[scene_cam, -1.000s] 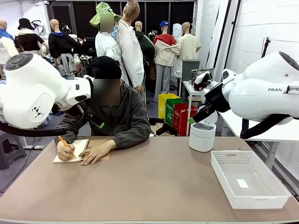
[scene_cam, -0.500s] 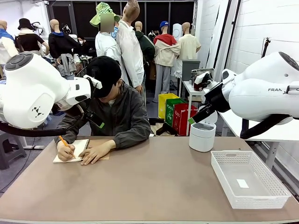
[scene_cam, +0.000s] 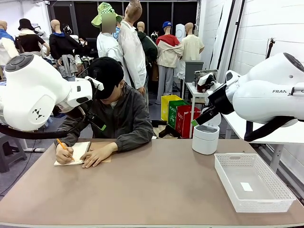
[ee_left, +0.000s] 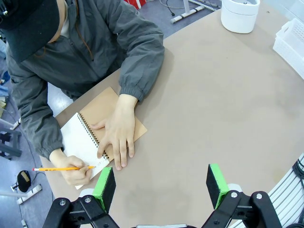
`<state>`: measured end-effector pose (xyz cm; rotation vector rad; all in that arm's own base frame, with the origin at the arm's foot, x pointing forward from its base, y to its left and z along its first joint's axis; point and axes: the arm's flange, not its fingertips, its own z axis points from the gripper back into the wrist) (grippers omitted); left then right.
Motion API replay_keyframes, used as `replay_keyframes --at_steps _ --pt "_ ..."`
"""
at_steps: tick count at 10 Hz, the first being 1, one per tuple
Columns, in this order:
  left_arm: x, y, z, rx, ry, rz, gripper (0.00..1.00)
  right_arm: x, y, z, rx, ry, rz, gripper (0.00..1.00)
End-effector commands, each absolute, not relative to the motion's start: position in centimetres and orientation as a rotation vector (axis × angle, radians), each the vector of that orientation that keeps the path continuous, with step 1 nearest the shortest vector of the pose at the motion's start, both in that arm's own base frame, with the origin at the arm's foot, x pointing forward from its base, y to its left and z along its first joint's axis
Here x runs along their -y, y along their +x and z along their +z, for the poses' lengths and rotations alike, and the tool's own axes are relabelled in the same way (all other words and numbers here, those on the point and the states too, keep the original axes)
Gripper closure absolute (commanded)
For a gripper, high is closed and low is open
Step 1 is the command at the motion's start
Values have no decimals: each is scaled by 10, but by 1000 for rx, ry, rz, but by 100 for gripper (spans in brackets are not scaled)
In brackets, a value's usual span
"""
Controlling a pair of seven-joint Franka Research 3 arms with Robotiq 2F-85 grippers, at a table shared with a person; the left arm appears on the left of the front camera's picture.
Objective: Sort the paper based on its condition.
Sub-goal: If a person hands you a paper, place it in the Organizing basket , and if it's crumpled, put it in the Trash can.
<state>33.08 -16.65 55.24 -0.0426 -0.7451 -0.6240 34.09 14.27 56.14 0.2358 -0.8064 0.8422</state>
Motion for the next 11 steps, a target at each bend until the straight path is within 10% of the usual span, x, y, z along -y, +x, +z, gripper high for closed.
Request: replay_keyframes --at_steps 1,11 --pt "166 331 552 746 -37 -622 0 -143 341 561 804 239 844 0" --pt "166 331 552 746 -37 -622 0 -143 341 561 804 239 844 0"
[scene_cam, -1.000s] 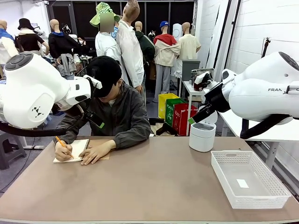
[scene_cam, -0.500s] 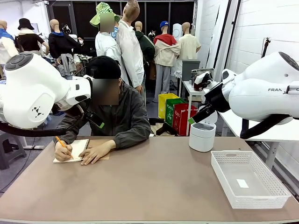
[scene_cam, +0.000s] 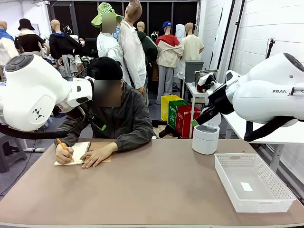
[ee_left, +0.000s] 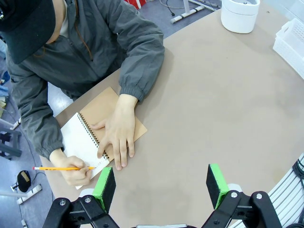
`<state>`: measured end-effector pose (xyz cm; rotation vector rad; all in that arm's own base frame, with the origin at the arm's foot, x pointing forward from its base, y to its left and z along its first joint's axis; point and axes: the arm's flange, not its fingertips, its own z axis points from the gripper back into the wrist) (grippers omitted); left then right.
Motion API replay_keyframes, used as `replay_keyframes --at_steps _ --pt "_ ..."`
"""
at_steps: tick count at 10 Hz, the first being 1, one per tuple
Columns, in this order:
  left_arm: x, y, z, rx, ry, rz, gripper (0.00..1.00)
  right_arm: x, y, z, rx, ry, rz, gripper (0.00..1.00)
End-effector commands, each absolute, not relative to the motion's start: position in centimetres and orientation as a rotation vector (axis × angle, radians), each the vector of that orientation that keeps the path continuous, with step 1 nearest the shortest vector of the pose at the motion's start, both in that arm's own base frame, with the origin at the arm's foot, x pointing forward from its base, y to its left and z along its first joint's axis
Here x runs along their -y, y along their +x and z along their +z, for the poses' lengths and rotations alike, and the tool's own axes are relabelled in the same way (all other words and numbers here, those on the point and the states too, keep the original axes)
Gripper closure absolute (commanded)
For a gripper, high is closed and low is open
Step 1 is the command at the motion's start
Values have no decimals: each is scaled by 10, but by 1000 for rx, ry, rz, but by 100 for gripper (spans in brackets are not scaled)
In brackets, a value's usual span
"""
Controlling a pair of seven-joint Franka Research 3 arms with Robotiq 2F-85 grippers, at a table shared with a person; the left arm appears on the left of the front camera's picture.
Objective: Sort the paper based on its condition.
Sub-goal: If a person hands you a paper, place it in the Organizing basket , and if it's crumpled, put it in the Trash can.
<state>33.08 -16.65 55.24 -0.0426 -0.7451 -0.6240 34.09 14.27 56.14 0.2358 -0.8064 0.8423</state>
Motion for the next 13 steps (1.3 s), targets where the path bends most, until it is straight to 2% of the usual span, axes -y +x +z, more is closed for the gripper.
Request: replay_keyframes --at_steps 1,13 --pt "166 331 552 746 -37 -622 0 -143 341 561 804 239 844 0" --pt "166 331 552 746 -37 -622 0 -143 341 561 804 239 844 0"
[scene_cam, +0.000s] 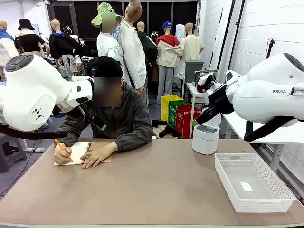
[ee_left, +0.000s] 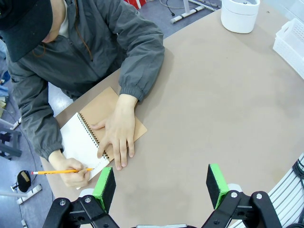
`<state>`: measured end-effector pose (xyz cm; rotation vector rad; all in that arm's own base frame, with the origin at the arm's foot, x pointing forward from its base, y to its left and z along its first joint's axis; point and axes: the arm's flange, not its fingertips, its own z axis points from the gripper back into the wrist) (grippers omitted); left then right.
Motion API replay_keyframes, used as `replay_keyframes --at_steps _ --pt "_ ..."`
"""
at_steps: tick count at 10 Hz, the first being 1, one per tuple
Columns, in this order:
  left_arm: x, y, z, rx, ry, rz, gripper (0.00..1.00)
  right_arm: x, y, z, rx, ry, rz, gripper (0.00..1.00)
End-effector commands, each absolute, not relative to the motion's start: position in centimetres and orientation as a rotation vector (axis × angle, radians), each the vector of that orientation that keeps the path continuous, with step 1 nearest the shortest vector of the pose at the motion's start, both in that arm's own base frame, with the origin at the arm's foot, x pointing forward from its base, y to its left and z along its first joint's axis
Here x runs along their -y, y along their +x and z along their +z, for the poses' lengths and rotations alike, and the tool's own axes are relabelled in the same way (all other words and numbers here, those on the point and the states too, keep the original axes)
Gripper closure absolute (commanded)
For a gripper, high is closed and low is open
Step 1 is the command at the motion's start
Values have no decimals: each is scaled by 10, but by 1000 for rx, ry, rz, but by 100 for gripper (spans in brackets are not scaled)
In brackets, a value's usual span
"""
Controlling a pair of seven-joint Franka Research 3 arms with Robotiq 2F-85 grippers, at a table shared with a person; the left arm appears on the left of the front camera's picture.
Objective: Sort the paper based on its condition.
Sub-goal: If a person hands you a paper, place it in the Organizing basket , and if it's crumpled, put it in the Trash can.
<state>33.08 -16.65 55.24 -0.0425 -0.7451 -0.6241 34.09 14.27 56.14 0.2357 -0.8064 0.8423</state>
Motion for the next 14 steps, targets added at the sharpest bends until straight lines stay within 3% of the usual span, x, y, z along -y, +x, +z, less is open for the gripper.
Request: replay_keyframes --at_steps 1,14 --pt "166 331 552 746 -37 -622 0 -143 341 561 804 239 844 0" --pt "166 331 552 746 -37 -622 0 -143 341 561 804 239 844 0"
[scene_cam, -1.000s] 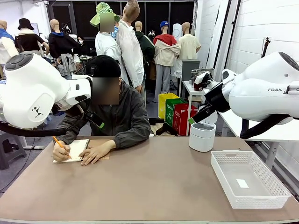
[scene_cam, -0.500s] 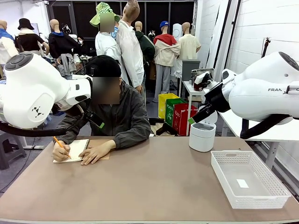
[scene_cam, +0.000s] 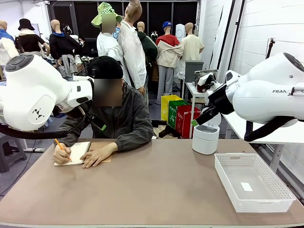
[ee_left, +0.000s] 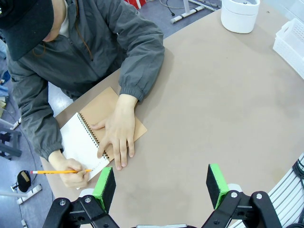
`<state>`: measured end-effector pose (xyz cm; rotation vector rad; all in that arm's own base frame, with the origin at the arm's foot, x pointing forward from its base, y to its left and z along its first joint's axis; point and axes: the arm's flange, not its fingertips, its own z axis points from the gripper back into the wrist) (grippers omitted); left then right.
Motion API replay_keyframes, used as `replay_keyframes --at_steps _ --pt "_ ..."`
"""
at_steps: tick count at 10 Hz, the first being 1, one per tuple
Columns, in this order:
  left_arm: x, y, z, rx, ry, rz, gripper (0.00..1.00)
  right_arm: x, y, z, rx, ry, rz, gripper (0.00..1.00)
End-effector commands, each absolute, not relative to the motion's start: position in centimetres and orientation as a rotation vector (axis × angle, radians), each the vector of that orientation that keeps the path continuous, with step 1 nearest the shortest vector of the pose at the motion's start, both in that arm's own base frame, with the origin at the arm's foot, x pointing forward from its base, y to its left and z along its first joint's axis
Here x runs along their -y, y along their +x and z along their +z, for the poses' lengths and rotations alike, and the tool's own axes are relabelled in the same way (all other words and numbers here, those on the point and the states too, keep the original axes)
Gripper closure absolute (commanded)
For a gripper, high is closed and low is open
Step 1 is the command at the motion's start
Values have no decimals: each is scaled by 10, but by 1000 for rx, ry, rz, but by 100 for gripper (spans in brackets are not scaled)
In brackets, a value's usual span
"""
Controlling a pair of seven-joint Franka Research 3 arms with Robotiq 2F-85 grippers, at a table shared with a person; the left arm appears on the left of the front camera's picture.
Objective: Sort the paper based on its condition.
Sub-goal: If a person hands you a paper, place it in the Organizing basket , and if it's crumpled, put it in the Trash can.
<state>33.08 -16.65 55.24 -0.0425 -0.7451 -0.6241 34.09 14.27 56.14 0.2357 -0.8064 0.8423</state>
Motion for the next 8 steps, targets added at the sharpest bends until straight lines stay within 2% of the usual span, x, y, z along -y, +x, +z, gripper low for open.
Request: replay_keyframes --at_steps 1,8 --pt "166 331 552 746 -37 -622 0 -143 341 561 804 239 844 0" --pt "166 331 552 746 -37 -622 0 -143 341 561 804 239 844 0"
